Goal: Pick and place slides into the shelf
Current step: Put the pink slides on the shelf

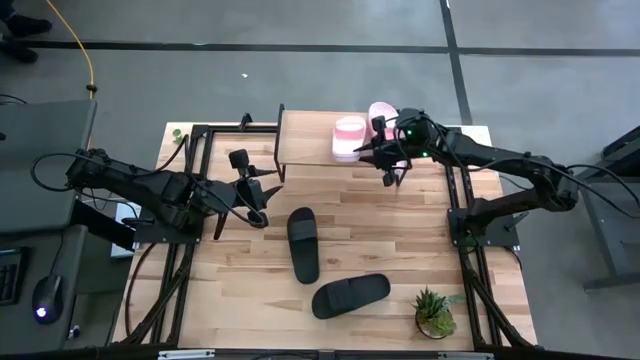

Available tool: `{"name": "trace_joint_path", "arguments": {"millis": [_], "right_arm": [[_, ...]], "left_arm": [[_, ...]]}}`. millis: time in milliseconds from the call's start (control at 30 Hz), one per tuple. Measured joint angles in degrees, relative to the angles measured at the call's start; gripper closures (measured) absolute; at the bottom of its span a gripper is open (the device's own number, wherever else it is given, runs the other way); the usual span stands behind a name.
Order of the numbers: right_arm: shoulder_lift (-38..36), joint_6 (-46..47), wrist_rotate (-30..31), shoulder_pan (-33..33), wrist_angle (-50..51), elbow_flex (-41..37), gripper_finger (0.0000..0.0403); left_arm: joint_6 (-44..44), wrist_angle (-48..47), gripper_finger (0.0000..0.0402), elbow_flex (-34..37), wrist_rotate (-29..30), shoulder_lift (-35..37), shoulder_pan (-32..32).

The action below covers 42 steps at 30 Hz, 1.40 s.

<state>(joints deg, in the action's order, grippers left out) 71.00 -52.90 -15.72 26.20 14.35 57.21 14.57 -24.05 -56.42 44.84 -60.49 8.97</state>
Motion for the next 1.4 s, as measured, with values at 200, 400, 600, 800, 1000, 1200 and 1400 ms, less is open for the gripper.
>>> {"name": "trace_joint_path", "arguments": {"millis": [200,400,600,800,1000,1200,1400], "right_arm": [[-0.04,1.36,2.94,-0.05,3.84,0.02,0.0339],[-0.02,1.68,6.63,0.04,6.50,0.02,0.0339],[-0.02,2.60,8.01,0.01,6.96,0.02,0.0339],[0.00,3.66,9.32,0.01,8.56,0.02,0.0339],[0.02,4.90,11.72,0.03,10.42,0.02,0.0338],[0.02,5.12,11.66,0.01,10.71,0.02,0.0319],[0.04,6.65,11.66,0.01,11.01,0.02,0.0294]], "left_arm": [[-0.78,-0.09,0.0229,0.00,-0.47,-0.02,0.02],[-1.53,-0.22,0.0229,0.00,-0.85,-0.02,0.02],[-1.55,-0.59,0.0229,-0.02,-1.29,-0.02,0.02],[-2.41,-1.60,0.0229,-0.02,-2.41,-0.04,0.02],[-2.89,-1.93,0.0229,-0.02,-2.51,-0.04,0.02],[-2.91,-1.92,0.0229,-0.02,-2.51,-0.04,0.00],[-2.91,-1.92,0.0229,-0.02,-2.51,-0.04,0.02]]}}
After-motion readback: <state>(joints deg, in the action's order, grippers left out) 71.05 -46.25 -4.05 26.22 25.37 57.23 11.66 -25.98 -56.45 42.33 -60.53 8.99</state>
